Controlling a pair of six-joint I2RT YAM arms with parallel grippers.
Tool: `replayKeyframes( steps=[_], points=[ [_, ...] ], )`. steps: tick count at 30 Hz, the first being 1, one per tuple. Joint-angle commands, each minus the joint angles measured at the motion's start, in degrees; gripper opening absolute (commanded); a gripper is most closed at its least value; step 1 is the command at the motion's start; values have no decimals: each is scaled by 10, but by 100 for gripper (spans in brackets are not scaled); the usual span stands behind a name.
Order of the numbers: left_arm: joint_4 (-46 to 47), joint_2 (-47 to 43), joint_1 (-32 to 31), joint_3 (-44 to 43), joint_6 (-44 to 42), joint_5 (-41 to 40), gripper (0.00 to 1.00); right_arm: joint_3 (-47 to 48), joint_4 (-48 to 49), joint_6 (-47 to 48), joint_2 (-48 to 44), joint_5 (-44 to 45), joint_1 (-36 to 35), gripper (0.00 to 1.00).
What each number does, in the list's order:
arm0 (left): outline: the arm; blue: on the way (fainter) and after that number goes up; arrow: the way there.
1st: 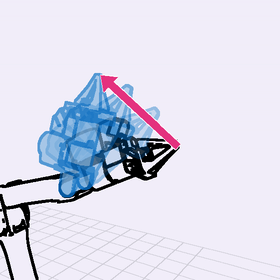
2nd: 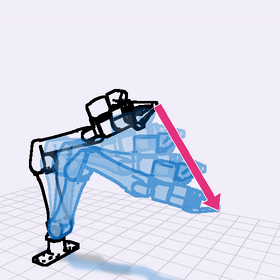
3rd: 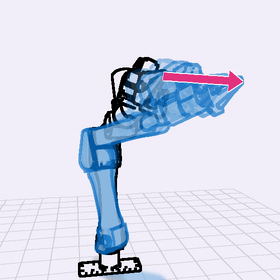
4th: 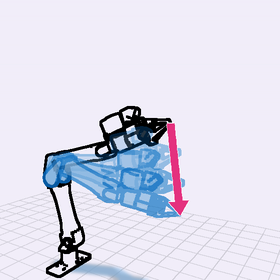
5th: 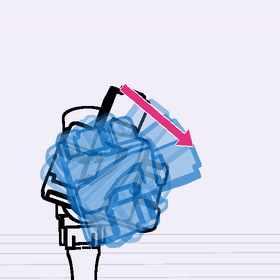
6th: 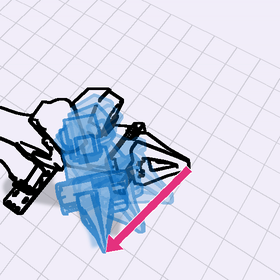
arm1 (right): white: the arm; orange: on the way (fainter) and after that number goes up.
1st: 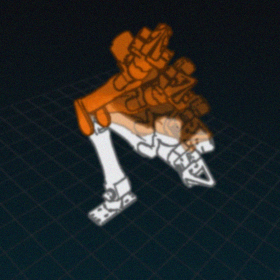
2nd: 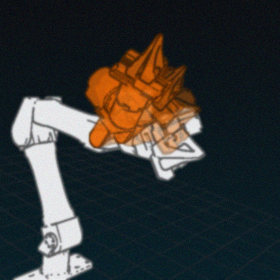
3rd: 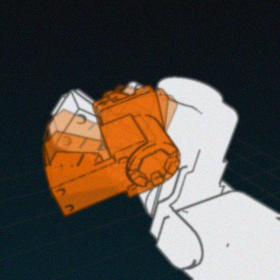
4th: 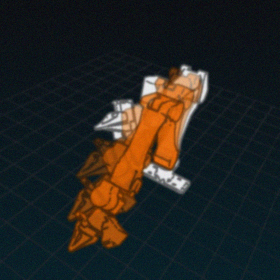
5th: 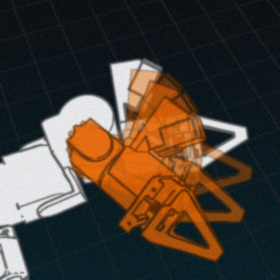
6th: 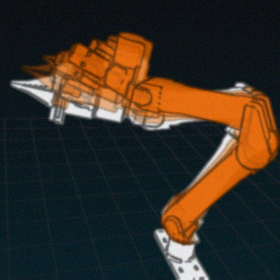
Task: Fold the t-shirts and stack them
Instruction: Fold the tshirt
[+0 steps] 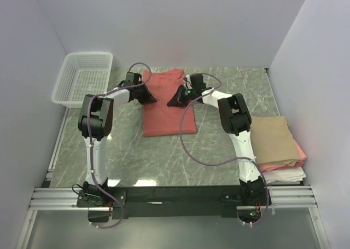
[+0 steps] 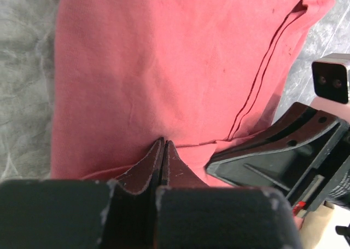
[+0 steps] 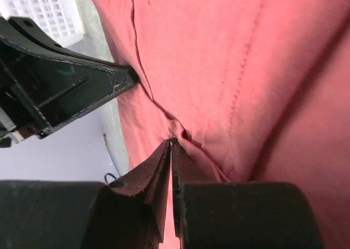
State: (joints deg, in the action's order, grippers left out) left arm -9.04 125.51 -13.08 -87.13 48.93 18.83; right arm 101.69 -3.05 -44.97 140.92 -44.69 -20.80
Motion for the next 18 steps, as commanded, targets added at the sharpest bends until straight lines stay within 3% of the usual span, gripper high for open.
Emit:
replayKeyframes(
  steps=[1, 10, 12, 15, 16, 18],
  points=[
    [2, -16, 5, -14, -16, 11, 1, 12, -11, -27, 17, 11, 13, 12],
    [1, -47, 8, -10, -16, 19, 1, 11, -80, -7, 1, 59, 13, 12],
    [2, -48, 8, -6, -14, 17, 5, 6, -83, -3, -6, 62, 11, 12],
    [28, -62, 8, 10, -16, 31, 17, -8, -55, 9, -35, 65, 8, 13],
    [35, -68, 8, 12, -17, 31, 25, -4, -56, 12, -40, 70, 8, 14],
    [35, -78, 9, 4, -19, 25, 29, 27, -66, 26, -45, 72, 8, 16]
  ],
)
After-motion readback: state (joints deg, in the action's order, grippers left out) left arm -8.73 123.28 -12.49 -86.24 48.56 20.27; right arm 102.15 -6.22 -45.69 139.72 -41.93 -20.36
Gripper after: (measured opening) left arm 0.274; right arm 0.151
